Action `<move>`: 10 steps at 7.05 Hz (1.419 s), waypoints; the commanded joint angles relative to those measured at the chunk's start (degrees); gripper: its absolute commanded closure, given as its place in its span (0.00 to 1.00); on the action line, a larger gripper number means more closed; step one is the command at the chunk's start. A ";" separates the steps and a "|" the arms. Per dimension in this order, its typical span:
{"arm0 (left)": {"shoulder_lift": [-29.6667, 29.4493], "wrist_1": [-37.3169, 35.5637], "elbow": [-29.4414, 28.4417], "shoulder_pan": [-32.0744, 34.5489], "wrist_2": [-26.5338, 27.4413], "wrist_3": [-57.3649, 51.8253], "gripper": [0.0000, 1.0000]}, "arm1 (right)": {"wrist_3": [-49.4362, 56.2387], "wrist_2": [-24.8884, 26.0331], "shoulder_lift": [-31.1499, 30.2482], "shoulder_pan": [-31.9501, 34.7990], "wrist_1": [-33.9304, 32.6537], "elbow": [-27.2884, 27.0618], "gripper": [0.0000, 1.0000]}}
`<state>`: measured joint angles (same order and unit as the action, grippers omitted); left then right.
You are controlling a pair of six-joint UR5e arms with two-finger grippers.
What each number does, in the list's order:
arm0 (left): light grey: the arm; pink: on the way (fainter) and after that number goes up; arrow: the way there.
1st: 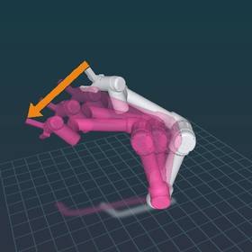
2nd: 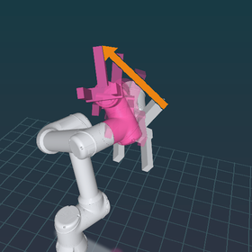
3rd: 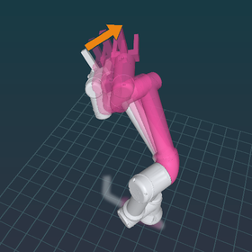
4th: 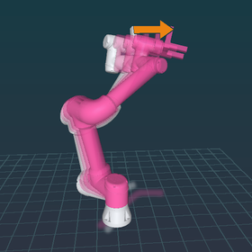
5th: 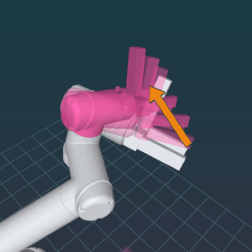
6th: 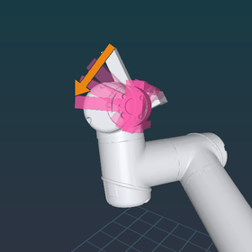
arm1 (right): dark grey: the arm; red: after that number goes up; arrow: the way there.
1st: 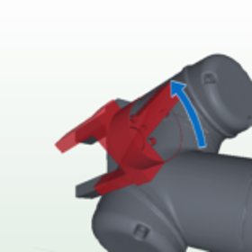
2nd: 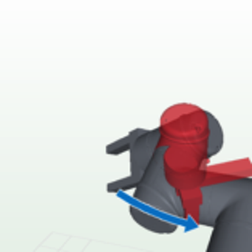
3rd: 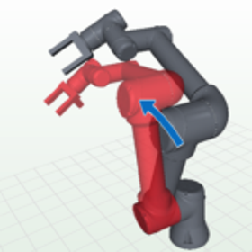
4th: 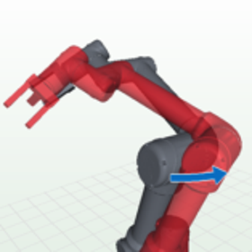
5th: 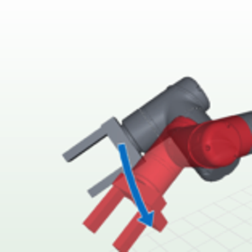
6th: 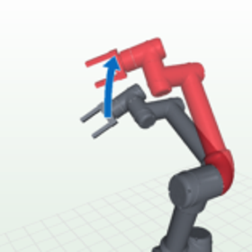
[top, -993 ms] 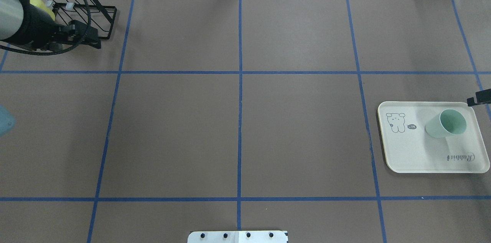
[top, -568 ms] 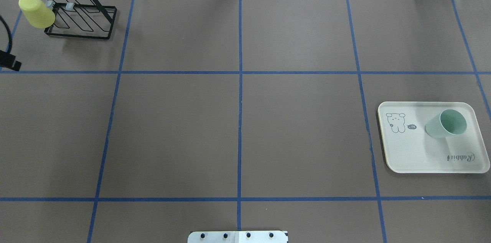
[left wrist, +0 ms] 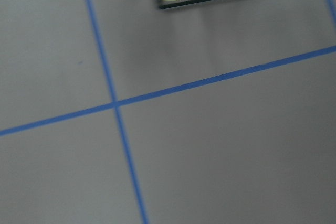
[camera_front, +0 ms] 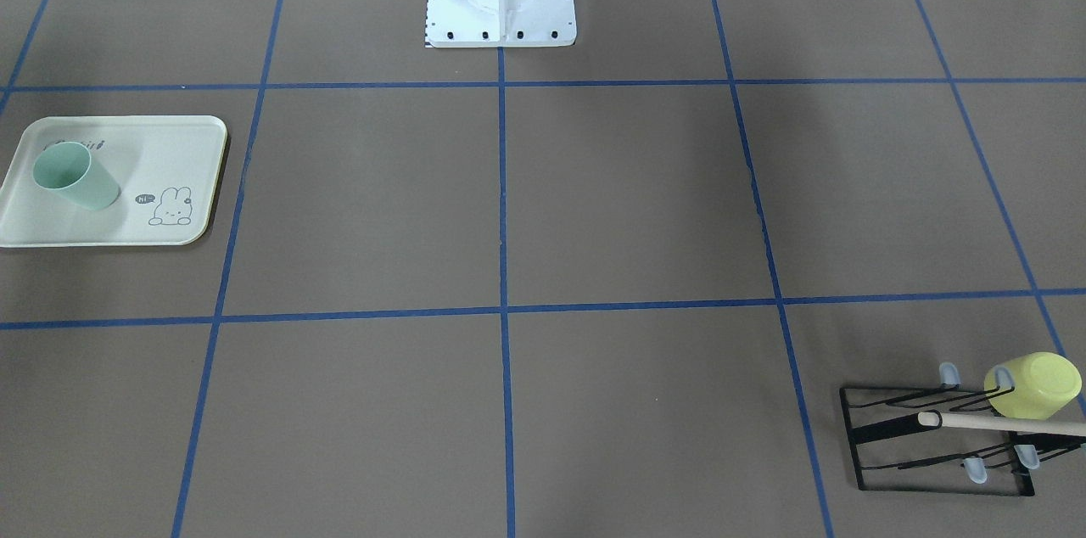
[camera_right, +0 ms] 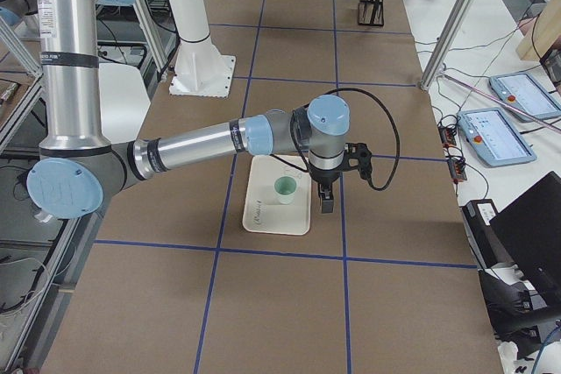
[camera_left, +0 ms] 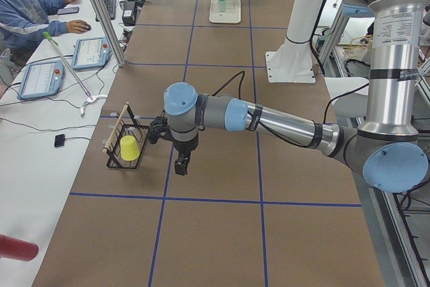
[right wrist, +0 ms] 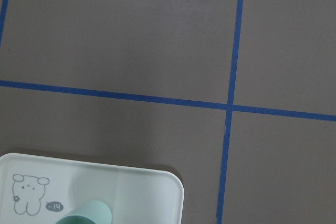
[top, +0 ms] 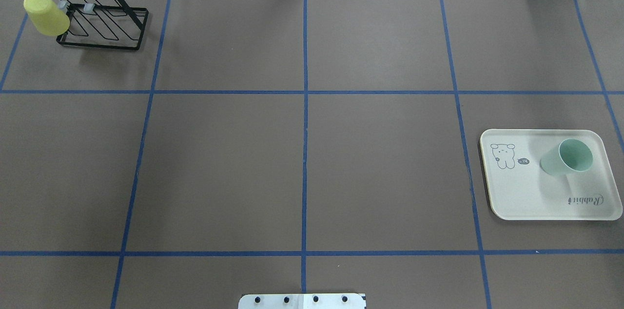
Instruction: Left arm grabs green cup and hands to right arm on tray
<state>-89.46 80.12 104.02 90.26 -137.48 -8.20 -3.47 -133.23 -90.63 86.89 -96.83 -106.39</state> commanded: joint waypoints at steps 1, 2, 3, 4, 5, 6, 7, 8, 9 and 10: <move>-2.89 -0.57 -1.63 1.41 -0.27 1.41 0.01 | 0.21 0.51 -0.51 0.04 0.06 -0.14 0.01; -2.65 -0.40 -0.93 1.41 2.28 1.52 0.01 | 0.21 0.17 -1.04 0.12 0.06 -0.40 0.01; -1.78 -0.23 -1.01 1.50 2.13 1.09 0.01 | 0.21 0.51 -1.65 0.12 0.32 -0.05 0.01; -0.81 -0.14 -1.01 1.41 2.22 1.00 0.01 | 0.21 0.69 -1.66 0.12 0.32 -0.14 0.01; -0.80 -0.22 -0.93 1.41 1.87 1.43 0.01 | 0.21 0.61 -1.66 0.04 0.32 -0.05 0.01; -0.80 -0.22 -1.01 1.33 1.87 1.61 0.01 | 0.21 0.52 -1.66 0.04 0.32 -0.14 0.01; -0.72 -0.05 -0.93 1.32 1.87 1.52 0.00 | 0.21 0.34 -1.66 0.04 0.32 -0.05 0.01; -0.72 -0.05 -0.75 1.41 1.78 1.52 0.00 | 0.13 0.25 -1.66 0.04 0.41 -0.05 0.01; -0.72 0.04 -0.66 1.41 1.69 1.52 0.00 | -0.05 0.25 -1.66 0.04 0.41 -0.05 0.01; -0.72 0.04 -0.23 1.41 1.69 1.52 0.00 | -0.22 0.25 -1.66 0.04 0.41 -0.05 0.01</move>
<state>-90.18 80.12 103.41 91.65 -135.74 -6.68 -3.48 -132.96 -92.29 86.92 -96.43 -106.44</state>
